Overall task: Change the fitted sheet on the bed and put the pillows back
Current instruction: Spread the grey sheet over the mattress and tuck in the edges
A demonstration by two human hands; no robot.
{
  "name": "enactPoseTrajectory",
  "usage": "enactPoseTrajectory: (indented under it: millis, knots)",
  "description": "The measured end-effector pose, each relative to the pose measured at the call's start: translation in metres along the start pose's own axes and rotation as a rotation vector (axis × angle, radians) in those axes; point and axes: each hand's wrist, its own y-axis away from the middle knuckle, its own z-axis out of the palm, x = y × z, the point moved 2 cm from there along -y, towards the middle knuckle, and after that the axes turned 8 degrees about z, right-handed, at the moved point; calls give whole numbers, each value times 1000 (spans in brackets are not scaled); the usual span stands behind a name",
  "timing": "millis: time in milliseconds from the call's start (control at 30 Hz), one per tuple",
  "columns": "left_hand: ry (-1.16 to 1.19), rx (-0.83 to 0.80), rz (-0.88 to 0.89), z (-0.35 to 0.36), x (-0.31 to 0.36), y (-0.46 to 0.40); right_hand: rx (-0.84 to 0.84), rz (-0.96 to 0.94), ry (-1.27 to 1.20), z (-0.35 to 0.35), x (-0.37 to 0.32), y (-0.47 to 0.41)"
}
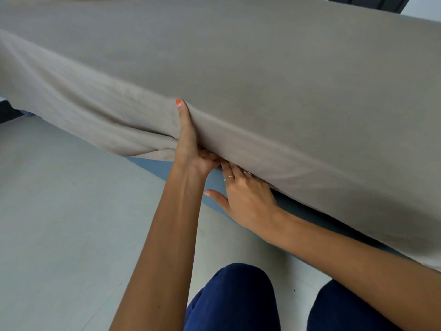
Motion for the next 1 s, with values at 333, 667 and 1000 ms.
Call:
enactPoseTrajectory:
  millis: [333,667,1000]
  knots:
    - [-67,-61,-30,-1,5,0,-140,48,-88,-25,0,46]
    - [20,241,284,2,-35,16,113,247,-196,-5,2,31]
    - [-123,349,280,6,-23,20,-3,292,-272,-11,-5,7]
